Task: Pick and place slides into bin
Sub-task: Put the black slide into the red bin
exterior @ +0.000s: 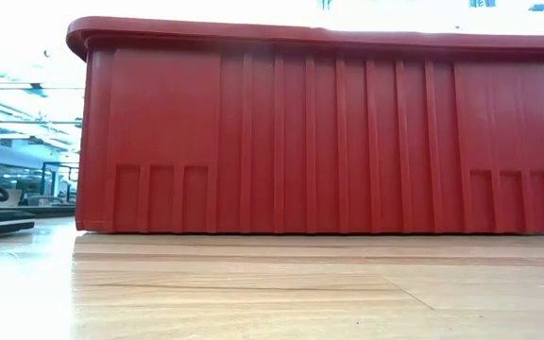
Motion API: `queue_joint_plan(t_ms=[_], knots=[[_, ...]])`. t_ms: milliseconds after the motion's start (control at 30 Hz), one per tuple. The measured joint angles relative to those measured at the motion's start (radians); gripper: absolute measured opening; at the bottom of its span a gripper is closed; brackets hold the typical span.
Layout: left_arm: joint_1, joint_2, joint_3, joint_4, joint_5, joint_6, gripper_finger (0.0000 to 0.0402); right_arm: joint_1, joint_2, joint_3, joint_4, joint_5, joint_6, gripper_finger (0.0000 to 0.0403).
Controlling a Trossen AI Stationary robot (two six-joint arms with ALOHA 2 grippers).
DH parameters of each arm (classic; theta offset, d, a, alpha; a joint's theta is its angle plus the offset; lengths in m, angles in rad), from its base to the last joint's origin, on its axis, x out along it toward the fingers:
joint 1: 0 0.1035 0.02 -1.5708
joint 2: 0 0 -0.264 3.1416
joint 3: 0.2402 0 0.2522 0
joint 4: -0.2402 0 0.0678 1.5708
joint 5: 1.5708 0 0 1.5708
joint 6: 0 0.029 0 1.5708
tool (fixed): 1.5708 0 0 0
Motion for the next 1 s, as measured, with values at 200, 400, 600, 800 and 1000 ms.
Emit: queue_joint_plan(t_ms=[200,400,600,800,1000], knots=[[-0.208,0.002,-0.217,0.174,-0.031,-0.255,0.0,0.208,-0.015,-0.001,-0.043,0.117,-0.007,0.0],[-0.33,0.002,-0.348,0.343,-0.177,-0.44,0.0,0.258,-0.105,-0.09,-0.034,0.214,0.047,0.0],[-0.335,0.002,-0.352,0.346,-0.207,-0.489,0.0,0.258,-0.297,-0.291,0.108,0.228,0.078,0.0],[-0.335,0.015,-0.35,0.296,-0.196,-0.542,0.0,0.232,-0.472,-0.466,0.115,0.25,0.146,0.0],[-0.251,0.017,-0.291,0.363,-0.194,-0.259,0.0,0.23,-0.556,-0.533,0.127,0.226,0.124,0.0]])
